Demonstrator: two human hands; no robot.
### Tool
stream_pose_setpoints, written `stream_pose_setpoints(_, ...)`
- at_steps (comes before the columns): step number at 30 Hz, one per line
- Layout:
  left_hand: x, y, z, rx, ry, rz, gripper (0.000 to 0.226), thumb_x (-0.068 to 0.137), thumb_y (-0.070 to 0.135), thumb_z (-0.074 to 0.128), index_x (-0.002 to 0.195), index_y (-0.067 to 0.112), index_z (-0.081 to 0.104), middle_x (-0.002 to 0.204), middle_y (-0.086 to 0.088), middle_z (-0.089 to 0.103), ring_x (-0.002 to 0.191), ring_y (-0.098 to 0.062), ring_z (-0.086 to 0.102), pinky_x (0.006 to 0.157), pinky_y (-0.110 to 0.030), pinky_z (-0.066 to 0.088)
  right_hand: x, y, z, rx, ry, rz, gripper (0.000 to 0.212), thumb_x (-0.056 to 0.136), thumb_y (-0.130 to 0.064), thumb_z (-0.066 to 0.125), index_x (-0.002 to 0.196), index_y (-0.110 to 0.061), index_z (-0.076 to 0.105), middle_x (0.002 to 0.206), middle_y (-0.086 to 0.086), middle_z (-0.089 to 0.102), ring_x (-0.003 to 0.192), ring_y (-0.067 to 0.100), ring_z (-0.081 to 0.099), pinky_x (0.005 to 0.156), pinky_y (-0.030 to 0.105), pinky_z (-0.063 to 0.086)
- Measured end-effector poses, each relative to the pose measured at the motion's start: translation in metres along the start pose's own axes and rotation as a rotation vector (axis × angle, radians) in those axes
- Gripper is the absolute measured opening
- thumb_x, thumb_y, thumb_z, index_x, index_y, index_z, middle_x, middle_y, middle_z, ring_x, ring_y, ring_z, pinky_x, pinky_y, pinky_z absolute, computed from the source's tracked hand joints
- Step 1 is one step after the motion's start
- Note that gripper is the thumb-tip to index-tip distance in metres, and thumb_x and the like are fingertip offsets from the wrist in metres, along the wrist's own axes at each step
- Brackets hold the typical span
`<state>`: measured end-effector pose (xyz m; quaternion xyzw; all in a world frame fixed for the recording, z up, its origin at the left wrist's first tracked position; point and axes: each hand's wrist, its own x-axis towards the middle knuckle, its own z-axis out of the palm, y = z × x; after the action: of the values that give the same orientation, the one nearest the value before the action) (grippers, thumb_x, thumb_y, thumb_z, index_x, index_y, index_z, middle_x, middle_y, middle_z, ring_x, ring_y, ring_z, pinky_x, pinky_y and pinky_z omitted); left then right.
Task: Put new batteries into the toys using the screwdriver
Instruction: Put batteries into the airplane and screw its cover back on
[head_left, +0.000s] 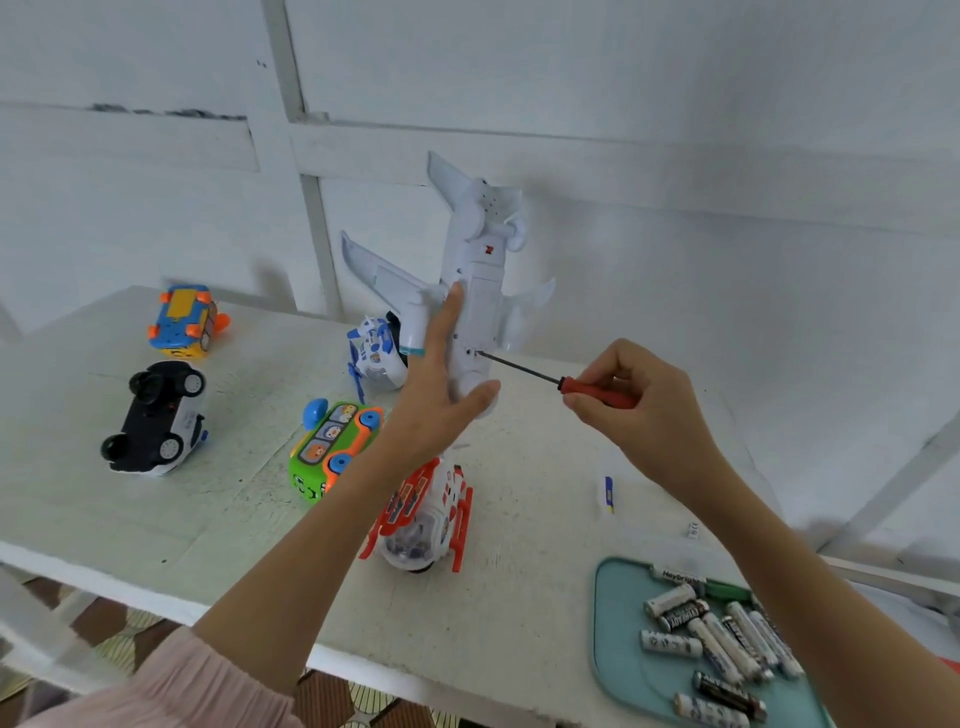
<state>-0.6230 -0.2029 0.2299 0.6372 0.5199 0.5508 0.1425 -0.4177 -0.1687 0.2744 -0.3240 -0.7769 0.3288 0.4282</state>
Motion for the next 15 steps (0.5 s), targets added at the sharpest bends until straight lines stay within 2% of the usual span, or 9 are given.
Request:
stream_pose_setpoints(3, -0.0006, 0.0013, 0.0025, 0.004, 0.008, -0.011, 0.087, 0.082, 0.017, 0.063, 0.145, 0.037, 0.007, 0.140, 0.042, 0.010, 0.133, 0.018, 0.018, 0.109, -0.009, 0.023, 0.0000, -0.0026, 0.0020, -0.013, -0.004, -0.004, 0.015, 0.075, -0.003, 0.071, 0.074, -0.008, 0.057, 0.072, 0.005, 0.066, 0.066, 0.021, 0.063, 0.060, 0.032, 0.051)
stream_pose_setpoints(6, -0.0006, 0.0015, 0.0051, 0.023, 0.012, -0.001, 0.088, 0.081, 0.020, 0.064, 0.143, 0.044, 0.007, 0.144, 0.034, 0.010, 0.139, 0.003, 0.020, 0.115, -0.028, 0.026, 0.0008, -0.0037, 0.0030, -0.027, -0.007, -0.007, 0.017, 0.075, -0.003, 0.071, 0.073, -0.010, 0.056, 0.071, 0.005, 0.066, 0.065, 0.020, 0.062, 0.058, 0.029, 0.050)
stream_pose_setpoints(8, -0.0005, 0.0011, 0.0064, 0.029, 0.014, 0.003, 0.088, 0.081, 0.021, 0.064, 0.143, 0.047, 0.006, 0.146, 0.030, 0.011, 0.140, -0.002, 0.020, 0.115, -0.032, 0.027, 0.0009, -0.0035, 0.0024, -0.038, -0.004, -0.016, 0.019, 0.075, -0.003, 0.071, 0.072, -0.014, 0.055, 0.071, 0.004, 0.066, 0.065, 0.020, 0.062, 0.059, 0.028, 0.050)
stream_pose_setpoints(12, 0.0007, -0.0040, 0.0084, 0.069, 0.028, -0.002, 0.089, 0.081, 0.034, 0.063, 0.147, 0.048, 0.005, 0.157, 0.012, 0.010, 0.144, -0.014, 0.016, 0.115, -0.049, 0.027, -0.0001, -0.0022, 0.0013, -0.061, -0.001, -0.035, 0.019, 0.075, -0.002, 0.070, 0.072, -0.012, 0.055, 0.074, 0.007, 0.067, 0.069, 0.025, 0.065, 0.061, 0.034, 0.052)
stream_pose_setpoints(15, 0.0007, -0.0049, 0.0092, 0.085, 0.016, -0.016, 0.089, 0.081, 0.036, 0.062, 0.147, 0.048, 0.003, 0.158, 0.006, 0.008, 0.145, -0.016, 0.014, 0.115, -0.052, 0.026, 0.0002, -0.0029, 0.0005, -0.076, -0.011, -0.055, 0.017, 0.075, 0.000, 0.070, 0.071, -0.009, 0.057, 0.075, 0.010, 0.067, 0.071, 0.027, 0.065, 0.063, 0.035, 0.053)
